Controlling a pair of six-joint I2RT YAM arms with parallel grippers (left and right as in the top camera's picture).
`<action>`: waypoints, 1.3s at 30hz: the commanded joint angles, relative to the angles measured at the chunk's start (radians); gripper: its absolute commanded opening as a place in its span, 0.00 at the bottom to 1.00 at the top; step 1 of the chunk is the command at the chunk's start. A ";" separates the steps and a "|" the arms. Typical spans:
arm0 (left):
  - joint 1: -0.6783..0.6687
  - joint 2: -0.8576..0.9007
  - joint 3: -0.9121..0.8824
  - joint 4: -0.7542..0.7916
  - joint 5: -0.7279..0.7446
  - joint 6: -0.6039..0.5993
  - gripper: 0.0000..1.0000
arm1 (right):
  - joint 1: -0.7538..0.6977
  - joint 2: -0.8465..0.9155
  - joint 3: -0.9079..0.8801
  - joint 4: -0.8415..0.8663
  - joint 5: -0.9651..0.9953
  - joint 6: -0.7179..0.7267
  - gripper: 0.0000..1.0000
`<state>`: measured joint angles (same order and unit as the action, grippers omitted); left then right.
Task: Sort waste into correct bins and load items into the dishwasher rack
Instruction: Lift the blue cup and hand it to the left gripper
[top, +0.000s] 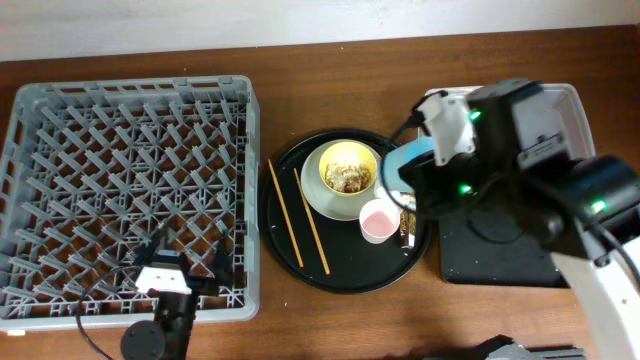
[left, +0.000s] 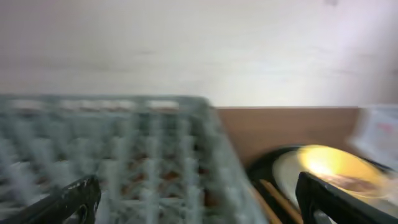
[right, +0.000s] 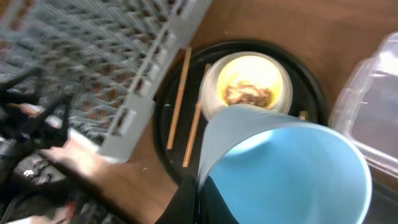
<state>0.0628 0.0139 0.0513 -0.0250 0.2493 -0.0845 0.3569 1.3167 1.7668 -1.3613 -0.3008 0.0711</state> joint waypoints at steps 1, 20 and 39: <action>-0.003 0.074 0.261 -0.109 0.282 -0.061 0.99 | -0.121 0.024 0.005 -0.001 -0.327 -0.179 0.04; -0.103 1.230 1.088 -0.557 1.315 -0.125 0.99 | -0.167 0.077 0.005 0.008 -1.032 -0.460 0.04; -0.307 1.229 1.089 -0.270 1.319 -0.117 0.68 | -0.055 0.094 0.005 0.019 -0.943 -0.464 0.04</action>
<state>-0.2398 1.2495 1.1316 -0.2996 1.5490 -0.2043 0.2913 1.3949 1.7660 -1.3449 -1.2533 -0.3782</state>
